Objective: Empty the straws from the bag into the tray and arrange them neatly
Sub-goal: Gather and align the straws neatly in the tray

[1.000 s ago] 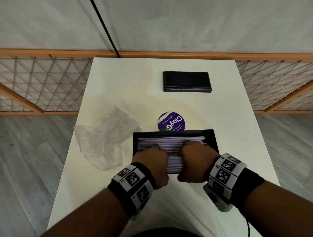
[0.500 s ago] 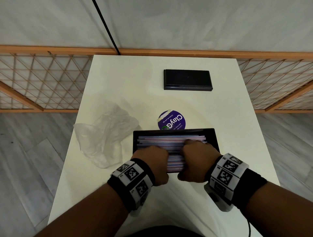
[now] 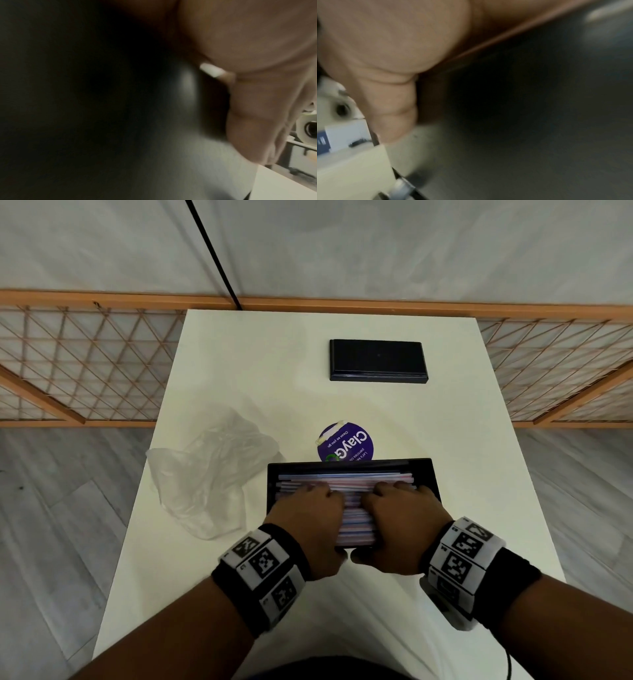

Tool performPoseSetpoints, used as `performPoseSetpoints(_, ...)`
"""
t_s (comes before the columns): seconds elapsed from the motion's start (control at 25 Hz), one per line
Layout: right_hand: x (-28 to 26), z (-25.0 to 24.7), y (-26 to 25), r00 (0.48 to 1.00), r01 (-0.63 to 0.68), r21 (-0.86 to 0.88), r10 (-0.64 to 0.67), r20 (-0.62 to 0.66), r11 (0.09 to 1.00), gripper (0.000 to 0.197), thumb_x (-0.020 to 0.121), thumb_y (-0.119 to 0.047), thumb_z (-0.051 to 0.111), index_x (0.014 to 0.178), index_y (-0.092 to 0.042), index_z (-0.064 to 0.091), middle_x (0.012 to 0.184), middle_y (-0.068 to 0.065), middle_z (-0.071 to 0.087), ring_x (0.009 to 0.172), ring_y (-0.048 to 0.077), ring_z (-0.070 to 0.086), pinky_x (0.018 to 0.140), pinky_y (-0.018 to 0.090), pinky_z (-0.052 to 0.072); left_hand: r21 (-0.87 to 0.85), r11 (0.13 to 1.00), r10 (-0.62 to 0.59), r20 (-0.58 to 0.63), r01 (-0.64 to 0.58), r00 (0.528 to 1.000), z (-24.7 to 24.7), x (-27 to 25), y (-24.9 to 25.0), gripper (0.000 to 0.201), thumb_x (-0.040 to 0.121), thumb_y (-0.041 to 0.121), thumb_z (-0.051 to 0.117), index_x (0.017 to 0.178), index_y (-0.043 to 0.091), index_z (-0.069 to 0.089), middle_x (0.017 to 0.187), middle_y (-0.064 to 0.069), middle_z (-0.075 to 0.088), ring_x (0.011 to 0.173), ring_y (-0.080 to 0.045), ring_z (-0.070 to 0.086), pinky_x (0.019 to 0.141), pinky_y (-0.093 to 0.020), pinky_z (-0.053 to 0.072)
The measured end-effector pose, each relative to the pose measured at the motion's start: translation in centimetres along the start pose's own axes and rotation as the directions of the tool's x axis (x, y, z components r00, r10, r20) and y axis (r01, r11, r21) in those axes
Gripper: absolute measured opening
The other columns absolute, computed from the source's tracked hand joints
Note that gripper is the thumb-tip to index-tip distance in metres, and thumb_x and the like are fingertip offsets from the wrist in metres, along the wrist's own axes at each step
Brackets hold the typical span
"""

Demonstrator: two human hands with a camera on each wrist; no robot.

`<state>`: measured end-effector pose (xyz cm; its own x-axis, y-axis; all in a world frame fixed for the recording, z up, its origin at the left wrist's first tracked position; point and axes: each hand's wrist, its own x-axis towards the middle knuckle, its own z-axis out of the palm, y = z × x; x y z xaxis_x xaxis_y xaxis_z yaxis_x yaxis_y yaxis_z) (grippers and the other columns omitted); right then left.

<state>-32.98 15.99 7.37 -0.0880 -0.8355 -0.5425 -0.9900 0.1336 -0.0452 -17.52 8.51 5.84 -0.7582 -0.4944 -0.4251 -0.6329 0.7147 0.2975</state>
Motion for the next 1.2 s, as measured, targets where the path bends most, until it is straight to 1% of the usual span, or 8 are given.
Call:
performPoseSetpoints(0.12,-0.2,0.2,0.0,1.0,-0.003,-0.002,0.003,-0.026,1.0,0.071,0.062,-0.077,0.057,0.117,-0.032,0.055,0.118,-0.009,0.061,0.112,0.02,0.059,0.1,0.039,0.043,0.075,0.994,-0.075,-0.03,0.077,0.997,0.4,-0.9,-0.1,0.053,0.082,0.05,0.063,0.125,0.022,0.05,0.125,-0.001,0.058,0.113,-0.026,0.058,0.098,-0.039,0.05)
performPoseSetpoints(0.28,-0.5,0.0,-0.3,0.997,0.063,0.015,-0.062,-0.036,0.998,0.059,0.07,-0.064,0.063,0.118,-0.032,0.054,0.119,-0.01,0.061,0.113,0.02,0.058,0.097,0.037,0.044,0.058,0.998,-0.025,-0.076,0.029,0.997,0.7,-1.1,0.3,0.05,0.083,0.042,0.063,0.126,0.021,0.048,0.125,-0.001,0.055,0.113,-0.024,0.057,0.095,-0.039,0.05)
performPoseSetpoints(0.4,-0.5,-0.3,-0.3,0.999,0.048,0.045,-0.048,0.013,0.998,0.05,0.07,-0.062,0.063,0.108,-0.029,0.061,0.104,-0.008,0.069,0.099,0.019,0.066,0.087,0.032,0.052,0.042,0.997,-0.057,-0.033,0.059,0.998,0.8,-1.1,0.3,0.045,0.083,0.04,0.062,0.123,0.023,0.052,0.124,0.002,0.06,0.113,-0.024,0.06,0.096,-0.037,0.051)
performPoseSetpoints(0.56,-0.1,-0.5,-0.2,0.997,0.02,0.077,-0.026,0.072,0.997,0.047,0.069,-0.061,0.065,0.102,-0.027,0.065,0.094,-0.008,0.069,0.092,0.018,0.066,0.081,0.03,0.054,0.034,0.995,-0.095,0.004,0.095,0.995,0.6,-0.8,0.3,0.038,0.083,0.04,0.063,0.117,0.025,0.058,0.118,0.003,0.065,0.108,-0.024,0.064,0.095,-0.036,0.053)
performPoseSetpoints(0.76,-0.2,-0.2,-0.1,0.998,-0.009,0.102,0.002,0.066,0.995,0.044,0.068,-0.061,0.064,0.095,-0.027,0.066,0.093,-0.009,0.068,0.089,0.016,0.065,0.075,0.027,0.052,0.077,0.991,-0.115,0.021,0.113,0.993,0.4,-0.9,0.3,0.045,0.081,0.043,0.064,0.121,0.023,0.06,0.125,-0.002,0.054,0.113,-0.026,0.058,0.095,-0.039,0.051)
performPoseSetpoints(0.92,-0.5,-0.3,-0.3,0.999,-0.005,0.116,0.0,0.04,0.993,0.043,0.07,-0.06,0.062,0.1,-0.03,0.064,0.095,-0.01,0.069,0.091,0.015,0.066,0.077,0.027,0.052,0.105,0.994,-0.037,-0.065,0.044,0.997,0.2,-1.6,0.9,0.047,0.078,0.034,0.07,0.12,0.018,0.056,0.123,-0.005,0.055,0.111,-0.03,0.056,0.089,-0.04,0.049)
performPoseSetpoints(1.08,-0.6,-0.4,-0.6,0.999,0.014,0.082,-0.017,0.038,0.997,0.044,0.069,-0.061,0.062,0.1,-0.03,0.064,0.095,-0.011,0.068,0.092,0.015,0.066,0.082,0.03,0.053,0.104,0.993,-0.049,-0.039,0.053,0.998,0.1,-2.0,1.3,0.049,0.081,0.033,0.067,0.125,0.021,0.05,0.127,-0.001,0.053,0.116,-0.027,0.053,0.094,-0.04,0.045)
performPoseSetpoints(1.2,-0.3,-0.1,-0.6,0.998,-0.008,0.09,0.003,0.064,0.996,0.044,0.068,-0.061,0.063,0.099,-0.03,0.066,0.091,-0.01,0.069,0.089,0.016,0.066,0.08,0.027,0.052,0.105,0.992,-0.067,0.014,0.065,0.998,-0.3,-1.5,1.4,0.046,0.082,0.034,0.066,0.126,0.024,0.054,0.129,0.0,0.052,0.118,-0.026,0.052,0.096,-0.039,0.046)
